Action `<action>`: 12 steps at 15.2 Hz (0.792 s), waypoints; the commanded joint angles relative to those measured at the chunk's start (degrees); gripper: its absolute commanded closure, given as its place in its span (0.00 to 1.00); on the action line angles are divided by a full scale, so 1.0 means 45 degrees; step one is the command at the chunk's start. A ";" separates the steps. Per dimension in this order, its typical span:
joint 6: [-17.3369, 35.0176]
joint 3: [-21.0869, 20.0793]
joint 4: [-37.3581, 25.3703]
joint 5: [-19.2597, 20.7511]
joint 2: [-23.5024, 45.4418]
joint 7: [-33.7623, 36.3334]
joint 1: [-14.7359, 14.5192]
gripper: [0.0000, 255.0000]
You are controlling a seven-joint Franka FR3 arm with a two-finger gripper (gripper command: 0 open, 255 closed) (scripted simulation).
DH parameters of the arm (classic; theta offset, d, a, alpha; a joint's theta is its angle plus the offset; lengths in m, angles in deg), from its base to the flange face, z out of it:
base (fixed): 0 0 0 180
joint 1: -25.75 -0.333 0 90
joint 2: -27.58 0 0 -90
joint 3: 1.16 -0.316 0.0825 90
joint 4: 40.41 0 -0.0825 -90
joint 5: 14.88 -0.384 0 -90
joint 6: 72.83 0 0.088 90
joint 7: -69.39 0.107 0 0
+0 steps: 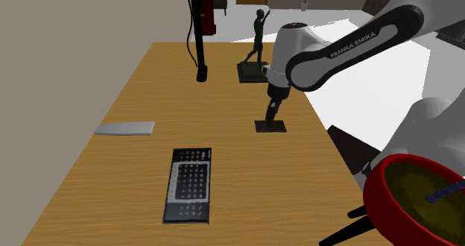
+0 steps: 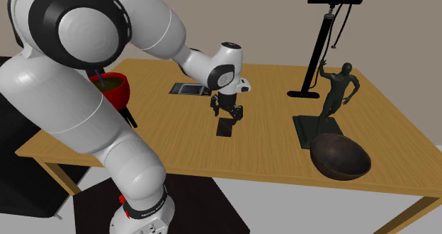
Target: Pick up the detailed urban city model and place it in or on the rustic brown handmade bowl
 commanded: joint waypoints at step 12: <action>0.1152 -0.0037 0.0313 -0.0074 0.0826 -0.0057 -0.0041 0.00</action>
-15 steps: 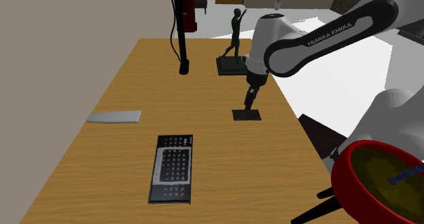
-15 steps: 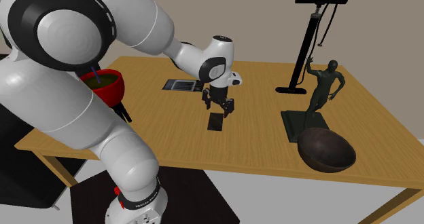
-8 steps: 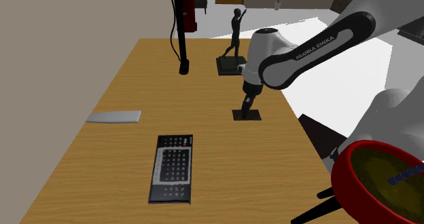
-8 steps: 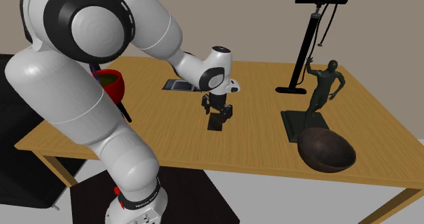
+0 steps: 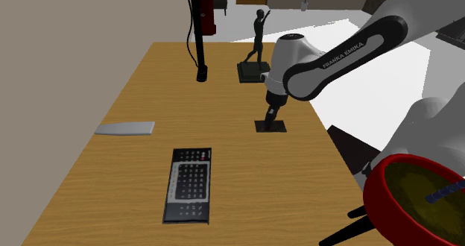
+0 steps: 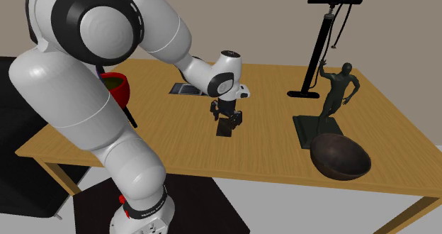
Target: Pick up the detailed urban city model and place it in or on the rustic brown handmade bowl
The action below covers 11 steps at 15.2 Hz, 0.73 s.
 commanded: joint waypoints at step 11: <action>-0.0204 0.0003 -0.0049 0.0011 -0.0155 0.0013 0.0004 1.00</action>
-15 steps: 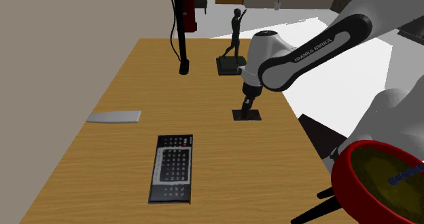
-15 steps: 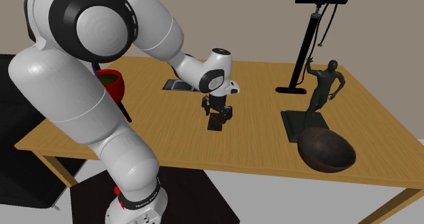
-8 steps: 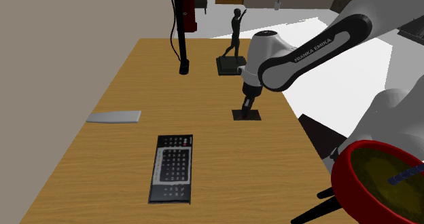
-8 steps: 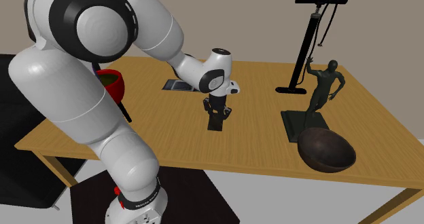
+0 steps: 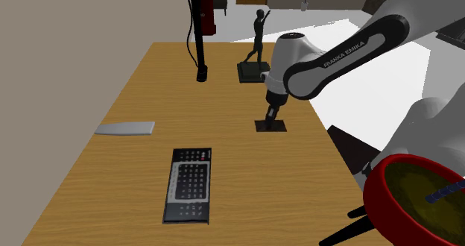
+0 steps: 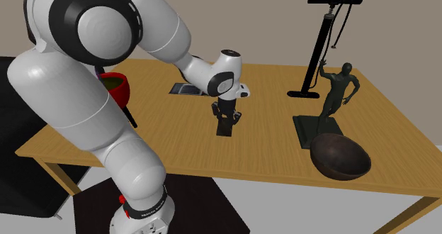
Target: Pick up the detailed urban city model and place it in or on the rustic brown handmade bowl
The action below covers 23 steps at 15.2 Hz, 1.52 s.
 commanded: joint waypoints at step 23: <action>-0.4642 0.0086 -0.2022 0.0200 -0.2607 0.0260 0.0067 1.00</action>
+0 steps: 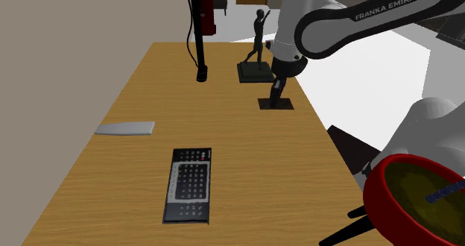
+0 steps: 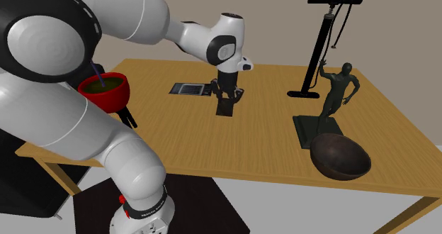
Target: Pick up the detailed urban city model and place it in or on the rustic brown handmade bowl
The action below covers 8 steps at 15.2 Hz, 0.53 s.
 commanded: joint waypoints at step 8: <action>-0.1728 0.0039 -0.1152 0.0059 -0.0570 0.0086 0.0018 1.00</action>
